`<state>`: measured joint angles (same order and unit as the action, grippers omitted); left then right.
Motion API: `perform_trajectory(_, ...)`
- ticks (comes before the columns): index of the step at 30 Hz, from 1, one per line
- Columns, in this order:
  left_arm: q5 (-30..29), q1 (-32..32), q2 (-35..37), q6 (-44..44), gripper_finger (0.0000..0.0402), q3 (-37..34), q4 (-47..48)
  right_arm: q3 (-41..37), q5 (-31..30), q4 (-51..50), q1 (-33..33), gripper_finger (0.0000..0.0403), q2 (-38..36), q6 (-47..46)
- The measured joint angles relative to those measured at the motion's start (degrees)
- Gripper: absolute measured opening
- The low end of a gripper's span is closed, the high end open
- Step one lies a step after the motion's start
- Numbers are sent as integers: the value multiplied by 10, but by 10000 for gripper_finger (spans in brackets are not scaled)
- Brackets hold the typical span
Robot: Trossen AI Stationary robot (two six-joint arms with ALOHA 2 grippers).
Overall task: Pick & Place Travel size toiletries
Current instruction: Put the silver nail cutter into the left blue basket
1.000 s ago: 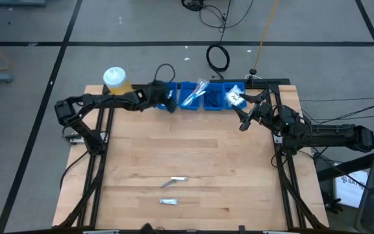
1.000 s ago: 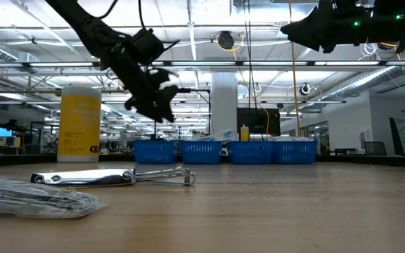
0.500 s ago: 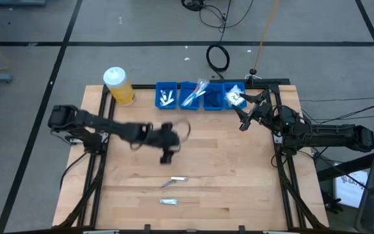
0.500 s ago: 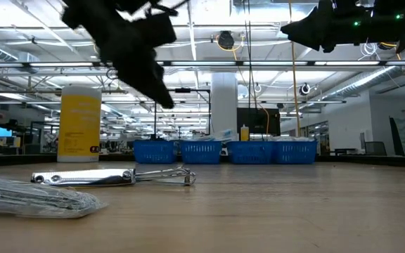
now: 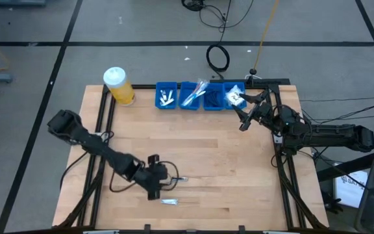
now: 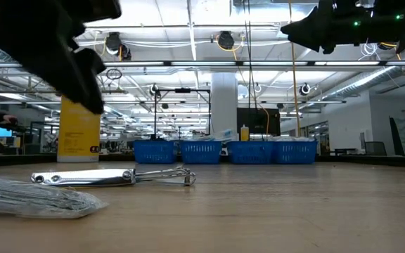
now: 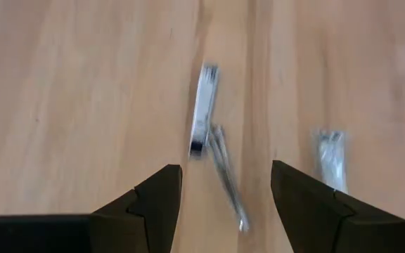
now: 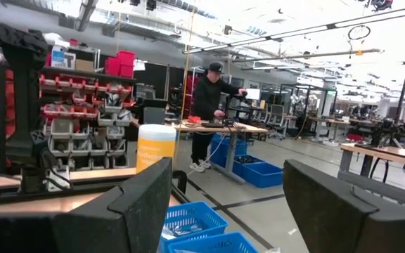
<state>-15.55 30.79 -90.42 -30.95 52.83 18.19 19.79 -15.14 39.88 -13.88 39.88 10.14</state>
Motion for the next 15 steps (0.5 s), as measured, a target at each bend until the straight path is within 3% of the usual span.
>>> perform_trajectory(4,-2,9,-34,-34,216,0,0,0,1,-3,0,256,0,-5)
perform_trajectory(15,69,-15,-121,-53,216,2,-22,0,2,-24,0,256,1,-7)
